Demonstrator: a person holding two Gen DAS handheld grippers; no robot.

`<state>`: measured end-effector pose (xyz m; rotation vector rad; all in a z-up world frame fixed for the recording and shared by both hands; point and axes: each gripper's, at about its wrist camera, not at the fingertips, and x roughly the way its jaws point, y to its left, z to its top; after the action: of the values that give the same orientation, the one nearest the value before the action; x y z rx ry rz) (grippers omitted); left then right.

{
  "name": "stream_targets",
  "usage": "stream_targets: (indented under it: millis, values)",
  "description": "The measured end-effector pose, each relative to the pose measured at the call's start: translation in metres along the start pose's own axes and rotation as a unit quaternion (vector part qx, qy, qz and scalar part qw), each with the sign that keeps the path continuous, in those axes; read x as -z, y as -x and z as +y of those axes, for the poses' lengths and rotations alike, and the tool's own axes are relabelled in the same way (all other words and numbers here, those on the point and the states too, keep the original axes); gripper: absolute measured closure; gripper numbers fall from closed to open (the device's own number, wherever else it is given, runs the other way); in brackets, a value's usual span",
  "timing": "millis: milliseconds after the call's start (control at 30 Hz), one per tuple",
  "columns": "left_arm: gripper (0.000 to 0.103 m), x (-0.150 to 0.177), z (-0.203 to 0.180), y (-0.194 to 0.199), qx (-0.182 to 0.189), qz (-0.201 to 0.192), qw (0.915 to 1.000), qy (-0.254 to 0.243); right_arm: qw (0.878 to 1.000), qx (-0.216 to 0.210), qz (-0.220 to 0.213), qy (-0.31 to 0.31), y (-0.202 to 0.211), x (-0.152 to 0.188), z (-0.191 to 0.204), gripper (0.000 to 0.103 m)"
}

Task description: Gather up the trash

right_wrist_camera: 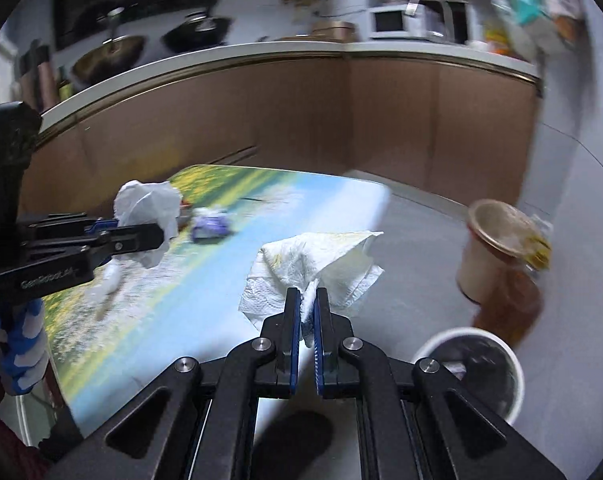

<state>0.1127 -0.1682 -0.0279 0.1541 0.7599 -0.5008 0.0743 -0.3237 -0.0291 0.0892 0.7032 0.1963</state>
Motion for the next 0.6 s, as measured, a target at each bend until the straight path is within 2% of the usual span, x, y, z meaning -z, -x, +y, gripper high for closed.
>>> stream_targets:
  millis: [167, 333, 600]
  values:
    - [0.09, -0.017, -0.058, -0.046, 0.033, 0.03, 0.998, -0.046, 0.998, 0.045, 0.009, -0.052, -0.001, 0.021, -0.058, 0.097]
    - [0.09, -0.028, -0.116, -0.106, 0.066, 0.073, 0.9915, -0.086, 0.989, 0.088, 0.028, -0.116, -0.018, 0.047, -0.117, 0.097]
    - [0.087, -0.043, -0.176, -0.212, 0.12, 0.151, 0.9772, -0.089, 0.97, 0.125, 0.072, -0.195, -0.067, 0.087, -0.191, 0.097]
